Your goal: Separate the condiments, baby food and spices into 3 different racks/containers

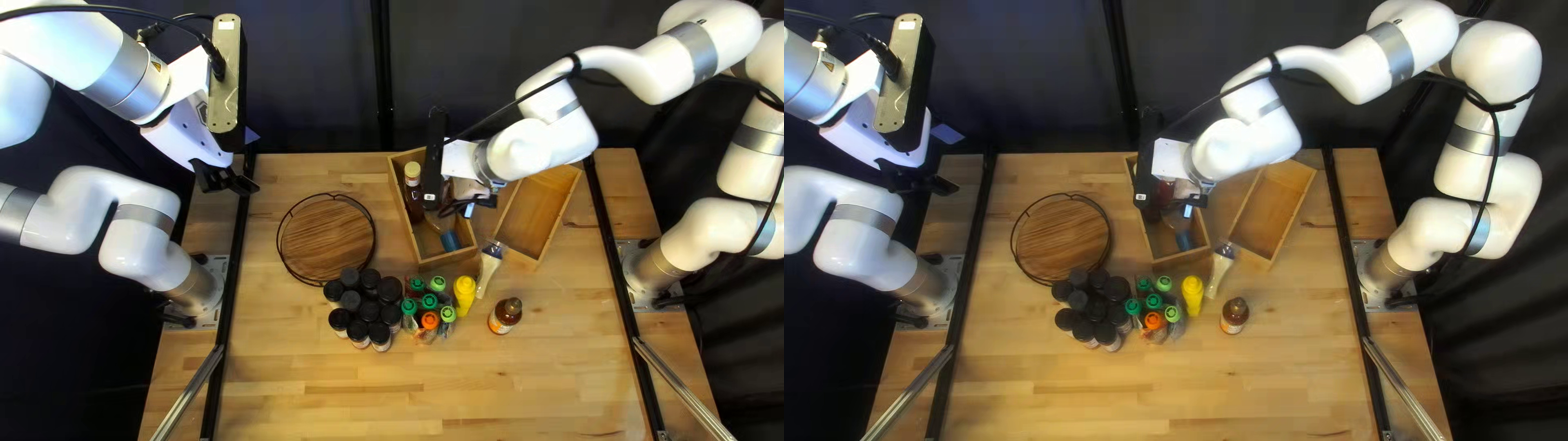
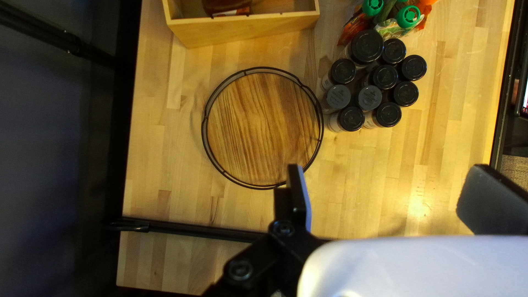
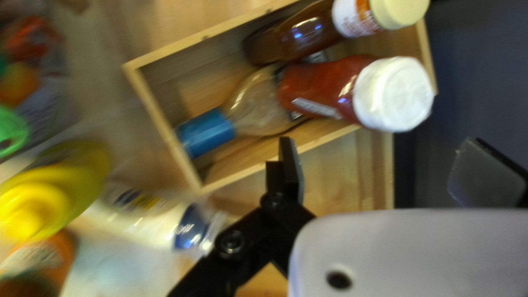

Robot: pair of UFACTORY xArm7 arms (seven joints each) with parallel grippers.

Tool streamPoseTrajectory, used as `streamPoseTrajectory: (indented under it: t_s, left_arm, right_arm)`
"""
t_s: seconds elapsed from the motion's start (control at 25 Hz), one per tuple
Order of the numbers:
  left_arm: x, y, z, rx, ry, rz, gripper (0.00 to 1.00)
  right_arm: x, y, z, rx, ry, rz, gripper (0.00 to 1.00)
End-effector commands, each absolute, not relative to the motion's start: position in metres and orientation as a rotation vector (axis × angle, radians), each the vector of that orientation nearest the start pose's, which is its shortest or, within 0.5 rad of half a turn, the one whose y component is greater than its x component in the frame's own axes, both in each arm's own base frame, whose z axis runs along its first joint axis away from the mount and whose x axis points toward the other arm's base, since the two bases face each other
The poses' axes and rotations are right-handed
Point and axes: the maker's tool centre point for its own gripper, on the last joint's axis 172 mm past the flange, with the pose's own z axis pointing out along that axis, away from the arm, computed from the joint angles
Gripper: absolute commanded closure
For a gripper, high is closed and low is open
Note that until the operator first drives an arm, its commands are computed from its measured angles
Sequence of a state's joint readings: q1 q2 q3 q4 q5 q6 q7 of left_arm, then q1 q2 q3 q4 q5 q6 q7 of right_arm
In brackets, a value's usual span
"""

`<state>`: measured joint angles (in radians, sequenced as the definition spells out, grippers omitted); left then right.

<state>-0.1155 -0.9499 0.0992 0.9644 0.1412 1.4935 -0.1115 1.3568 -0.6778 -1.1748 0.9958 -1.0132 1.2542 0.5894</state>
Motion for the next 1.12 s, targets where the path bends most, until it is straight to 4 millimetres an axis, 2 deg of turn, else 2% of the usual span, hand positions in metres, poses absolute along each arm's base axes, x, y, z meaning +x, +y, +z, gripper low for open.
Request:
streamPoseTrajectory:
  t_s: [0.04,0.16,0.28,0.44,0.68,0.96,1.12]
  left_arm:
    - [0.27,0.036,0.452,-3.044,-0.137,-0.65,0.0]
    - [0.27,0.036,0.452,-3.044,-0.137,-0.65,0.0]
    - [0.27,0.036,0.452,-3.044,-0.137,-0.65,0.0]
    - [0.27,0.036,0.452,-3.044,-0.137,-0.65,0.0]
    - [0.27,0.036,0.452,-3.044,-0.137,-0.65,0.0]
    - [0.27,0.036,0.452,-3.044,-0.137,-0.65,0.0]
    - [0.27,0.036,0.452,-3.044,-0.137,-0.65,0.0]
  right_arm:
    - [0.462,-0.049,0.267,-3.257,-0.048,-0.347,0.0]
    - [0.447,-0.022,0.267,-3.205,-0.183,-0.275,0.0]
    - [0.426,-0.012,0.256,-3.17,-0.35,-0.201,0.0]
    - [0.402,-0.016,0.232,-3.133,-0.519,-0.147,0.0]
    - [0.385,-0.029,0.196,-3.054,-0.721,-0.072,0.0]
    - [0.374,-0.04,0.159,-3.021,-0.779,-0.03,0.0]
    - [0.374,-0.042,0.144,-3.014,-0.793,-0.03,0.0]
